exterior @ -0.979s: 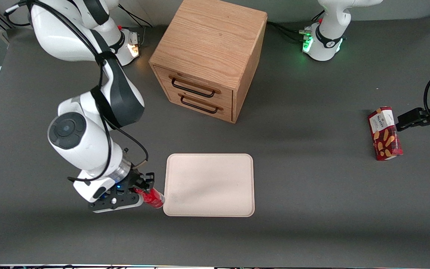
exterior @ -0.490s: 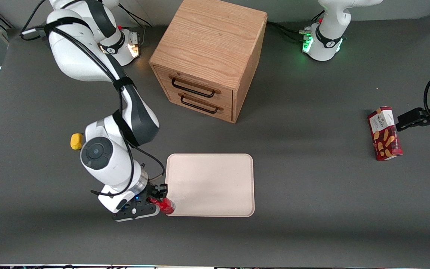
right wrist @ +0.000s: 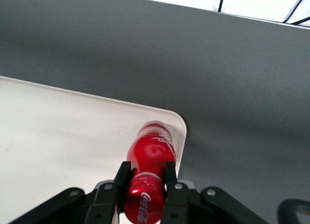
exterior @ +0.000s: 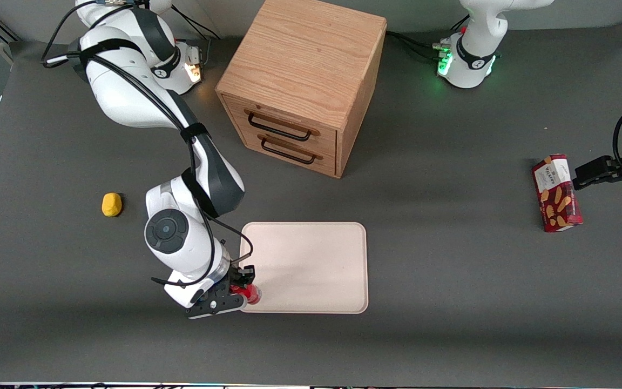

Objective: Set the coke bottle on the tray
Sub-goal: 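Lower the bottle onto the tray and open the right gripper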

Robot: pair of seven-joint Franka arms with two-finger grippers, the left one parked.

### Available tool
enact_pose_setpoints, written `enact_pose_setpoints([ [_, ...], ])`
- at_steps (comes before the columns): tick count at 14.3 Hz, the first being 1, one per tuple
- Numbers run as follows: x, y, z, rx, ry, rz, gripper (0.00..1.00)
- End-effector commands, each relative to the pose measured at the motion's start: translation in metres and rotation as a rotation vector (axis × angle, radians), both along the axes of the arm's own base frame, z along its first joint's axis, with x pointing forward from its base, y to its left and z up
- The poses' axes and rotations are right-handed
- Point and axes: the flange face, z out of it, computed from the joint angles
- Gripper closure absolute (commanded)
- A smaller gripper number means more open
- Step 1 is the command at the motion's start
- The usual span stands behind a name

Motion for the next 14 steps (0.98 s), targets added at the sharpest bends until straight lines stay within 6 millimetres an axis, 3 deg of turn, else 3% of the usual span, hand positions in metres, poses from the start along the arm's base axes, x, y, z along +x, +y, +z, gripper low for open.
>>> enact_pose_setpoints([
  [1, 0.001, -0.001, 0.002, -0.021, -0.011, 0.009, 0.82],
  [10, -0.001, 0.002, -0.015, -0.015, -0.022, 0.003, 0.62],
  [11, -0.001, 0.002, -0.017, -0.016, -0.02, 0.002, 0.27],
  [12, -0.001, 0.002, -0.018, -0.016, -0.019, 0.002, 0.0],
  [14, 0.0, 0.004, -0.014, -0.006, -0.044, 0.006, 0.0],
])
